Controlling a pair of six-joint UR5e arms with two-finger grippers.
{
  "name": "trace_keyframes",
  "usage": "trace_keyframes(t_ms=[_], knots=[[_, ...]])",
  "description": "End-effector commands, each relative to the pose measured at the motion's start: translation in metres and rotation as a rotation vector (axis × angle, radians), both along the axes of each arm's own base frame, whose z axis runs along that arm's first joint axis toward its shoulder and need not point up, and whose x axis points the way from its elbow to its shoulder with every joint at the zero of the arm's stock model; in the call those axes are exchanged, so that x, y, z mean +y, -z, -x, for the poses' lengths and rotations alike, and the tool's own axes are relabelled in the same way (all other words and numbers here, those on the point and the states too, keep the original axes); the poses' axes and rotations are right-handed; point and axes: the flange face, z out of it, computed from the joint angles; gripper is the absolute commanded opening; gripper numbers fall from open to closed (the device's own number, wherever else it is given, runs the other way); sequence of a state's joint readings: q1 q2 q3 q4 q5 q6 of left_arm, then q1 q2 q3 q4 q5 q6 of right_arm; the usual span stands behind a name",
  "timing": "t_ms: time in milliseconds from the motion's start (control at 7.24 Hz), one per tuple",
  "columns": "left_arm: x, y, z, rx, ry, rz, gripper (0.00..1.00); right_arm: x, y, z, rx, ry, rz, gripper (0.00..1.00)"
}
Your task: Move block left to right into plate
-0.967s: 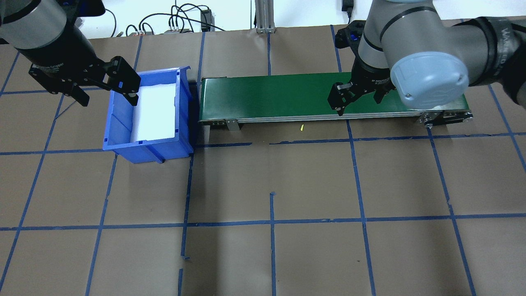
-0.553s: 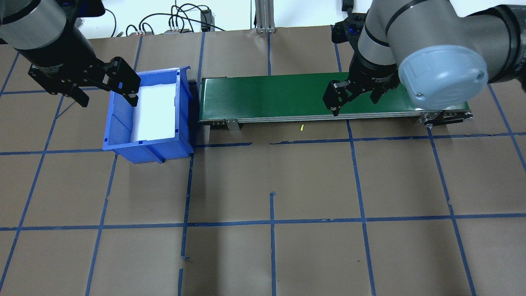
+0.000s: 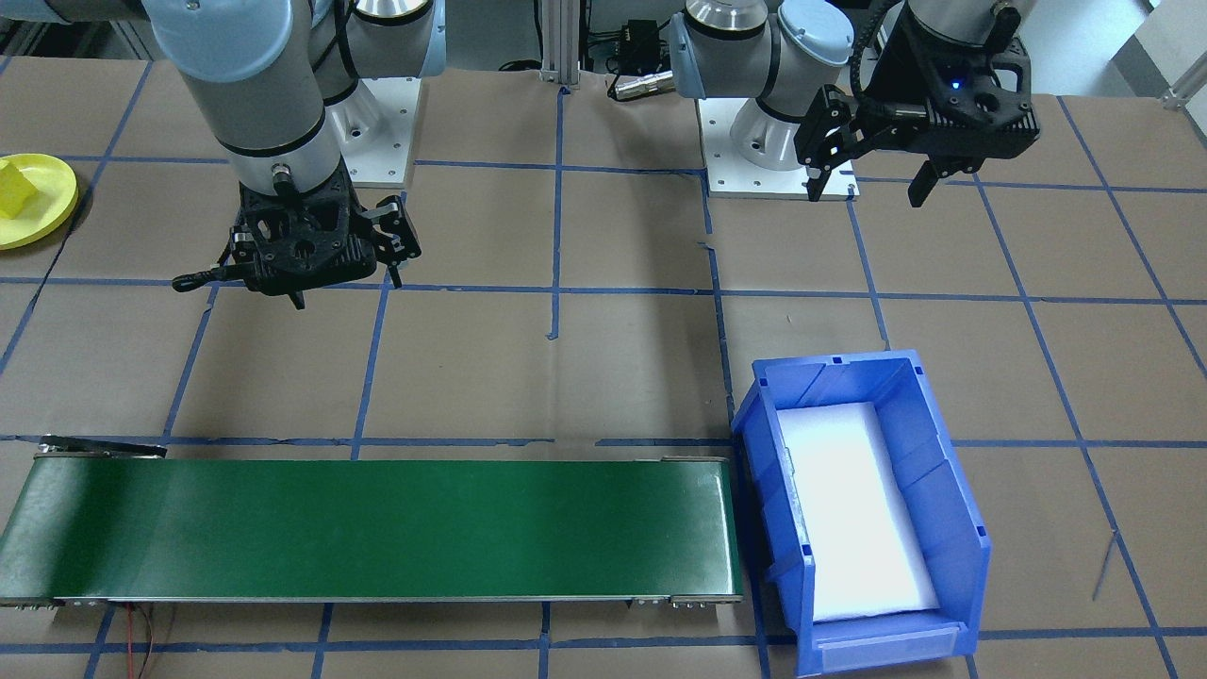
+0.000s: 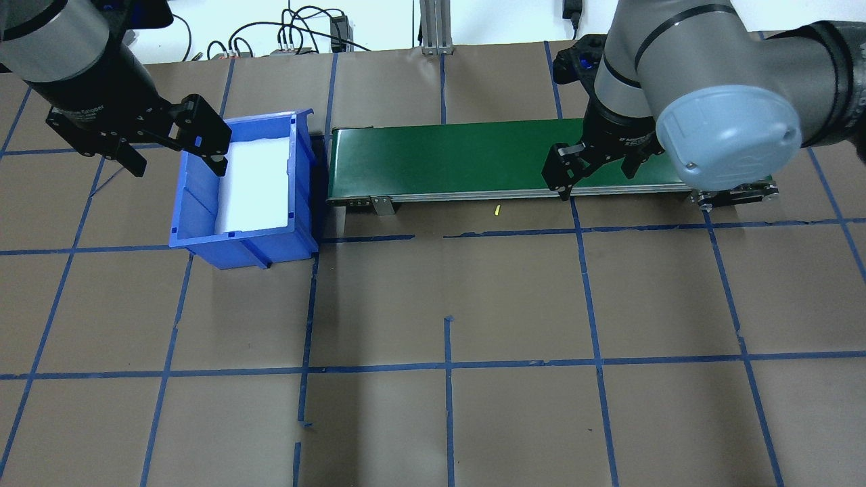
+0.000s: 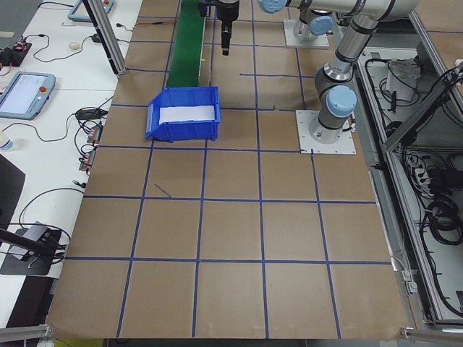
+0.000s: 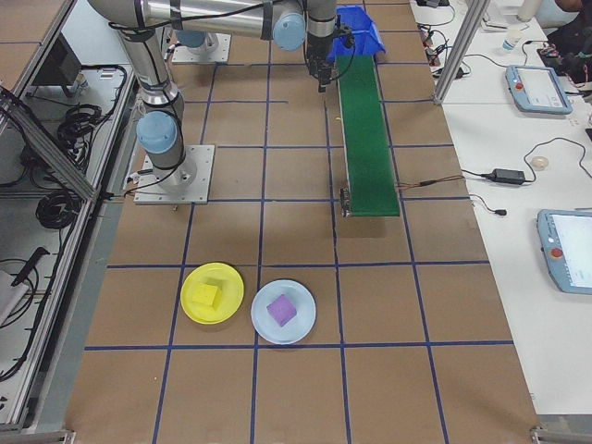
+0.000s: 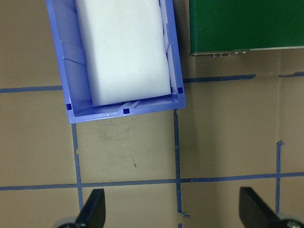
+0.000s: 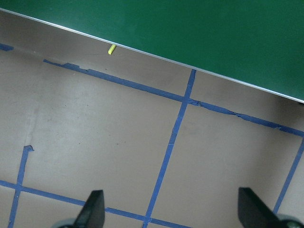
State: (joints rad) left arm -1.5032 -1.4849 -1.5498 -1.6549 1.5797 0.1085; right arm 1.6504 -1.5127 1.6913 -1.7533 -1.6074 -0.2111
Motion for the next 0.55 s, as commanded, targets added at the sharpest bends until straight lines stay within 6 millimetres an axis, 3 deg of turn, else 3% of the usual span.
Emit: trace_keyframes(t_ms=[0, 414], knots=[[-0.001, 0.002, 0.0, -0.002, 0.0, -0.001, 1.0, -0.003, -0.01, 0.019, 0.001, 0.033, 0.017, 1.0], [-0.004, 0.012, 0.004, 0.003, -0.015, -0.016, 1.0, -0.003, -0.01, 0.02, 0.002, 0.032, 0.017, 1.0]])
